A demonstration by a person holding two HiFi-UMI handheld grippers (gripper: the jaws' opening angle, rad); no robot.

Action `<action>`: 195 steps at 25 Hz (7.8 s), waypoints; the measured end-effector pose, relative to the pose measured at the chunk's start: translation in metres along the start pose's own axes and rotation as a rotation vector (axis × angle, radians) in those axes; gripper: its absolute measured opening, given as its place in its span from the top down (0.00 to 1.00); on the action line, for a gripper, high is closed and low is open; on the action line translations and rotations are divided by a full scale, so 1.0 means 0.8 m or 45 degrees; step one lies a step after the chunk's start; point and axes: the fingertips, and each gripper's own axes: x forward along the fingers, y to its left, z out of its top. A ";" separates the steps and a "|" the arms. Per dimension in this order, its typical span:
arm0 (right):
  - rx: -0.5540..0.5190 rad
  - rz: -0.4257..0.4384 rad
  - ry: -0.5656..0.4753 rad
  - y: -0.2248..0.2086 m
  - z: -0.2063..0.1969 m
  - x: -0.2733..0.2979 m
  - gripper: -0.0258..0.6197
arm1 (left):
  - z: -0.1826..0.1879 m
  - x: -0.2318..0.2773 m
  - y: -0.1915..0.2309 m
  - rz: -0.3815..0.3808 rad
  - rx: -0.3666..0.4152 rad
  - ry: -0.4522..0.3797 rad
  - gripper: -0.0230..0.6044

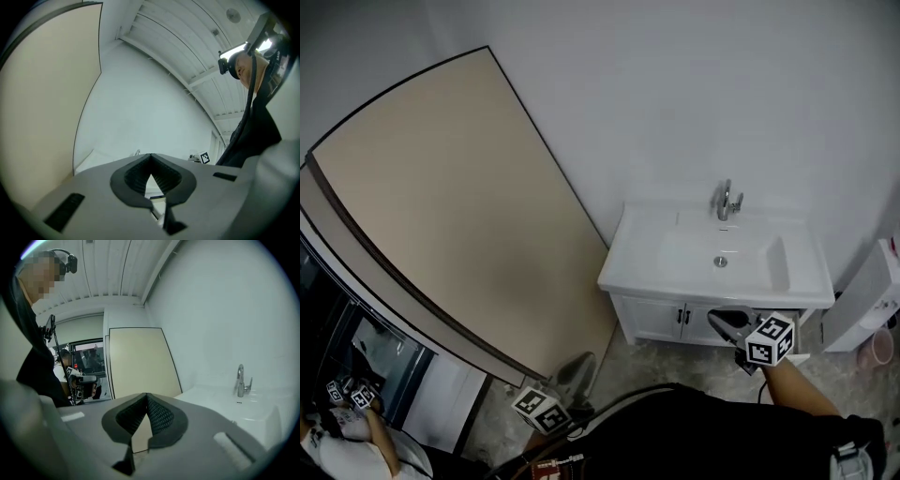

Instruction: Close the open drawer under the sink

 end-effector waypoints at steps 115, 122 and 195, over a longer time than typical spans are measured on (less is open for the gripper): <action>0.425 -1.278 -0.132 -0.426 -0.127 -0.291 0.96 | -0.230 0.697 -0.086 -1.142 -0.098 0.847 0.96; 0.468 -1.468 -0.156 -0.388 -0.201 -0.378 0.96 | -0.327 0.665 -0.183 -1.344 -0.018 1.051 0.96; 0.381 -1.423 0.538 -0.390 -0.732 -0.281 0.77 | -0.729 0.462 -0.225 -1.801 0.282 1.747 0.96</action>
